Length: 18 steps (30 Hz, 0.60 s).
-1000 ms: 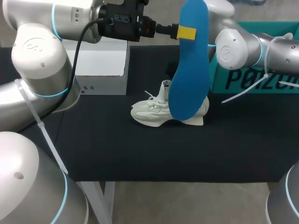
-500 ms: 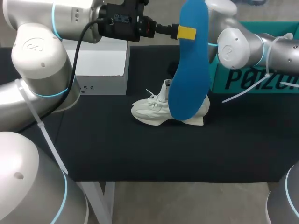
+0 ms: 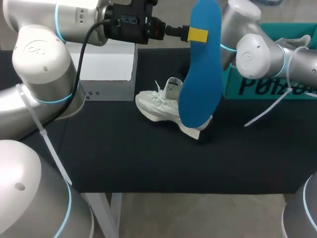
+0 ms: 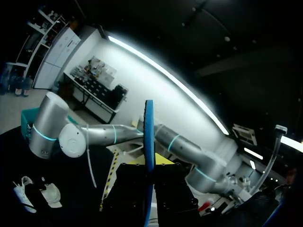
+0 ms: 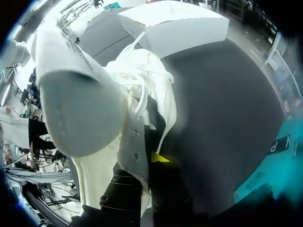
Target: Take the shoe out of the shoebox, open the shoe tongue, remove and reinsert the insole, then place the shoe into the shoebox
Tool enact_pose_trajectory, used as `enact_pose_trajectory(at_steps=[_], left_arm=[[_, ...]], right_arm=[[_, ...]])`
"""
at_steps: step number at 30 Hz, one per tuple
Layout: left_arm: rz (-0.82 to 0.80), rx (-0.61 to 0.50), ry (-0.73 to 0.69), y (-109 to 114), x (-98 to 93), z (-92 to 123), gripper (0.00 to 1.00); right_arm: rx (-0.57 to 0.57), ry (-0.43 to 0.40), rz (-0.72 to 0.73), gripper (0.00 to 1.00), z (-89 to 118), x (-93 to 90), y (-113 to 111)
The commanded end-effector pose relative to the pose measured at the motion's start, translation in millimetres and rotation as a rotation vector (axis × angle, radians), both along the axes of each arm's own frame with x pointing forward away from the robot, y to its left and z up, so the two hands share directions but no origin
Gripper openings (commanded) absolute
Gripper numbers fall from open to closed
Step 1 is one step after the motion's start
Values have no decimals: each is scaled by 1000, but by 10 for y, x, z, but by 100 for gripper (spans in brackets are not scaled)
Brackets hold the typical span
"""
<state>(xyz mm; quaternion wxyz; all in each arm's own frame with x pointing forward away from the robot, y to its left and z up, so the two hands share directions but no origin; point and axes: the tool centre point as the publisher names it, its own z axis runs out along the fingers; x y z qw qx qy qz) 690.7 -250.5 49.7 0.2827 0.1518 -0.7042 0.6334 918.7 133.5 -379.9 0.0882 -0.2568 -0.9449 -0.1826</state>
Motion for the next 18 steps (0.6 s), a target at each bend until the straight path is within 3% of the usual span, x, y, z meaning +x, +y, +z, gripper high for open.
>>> enact_pose_trajectory(at_steps=[1, 7, 11, 18], left_arm=[[0, 0, 0, -9, 1, 4, 0], [0, 0, 0, -9, 1, 4, 0], [0, 0, 0, -9, 1, 4, 0], [0, 0, 0, -9, 1, 4, 0]], right_arm=[[-25, -31, -291, 0, 168, -285, -75], [-137, 69, -445, 0, 210, -480, -59], [-173, 127, -571, 0, 158, -515, -62], [-206, 74, -701, 0, 58, -461, -105]])
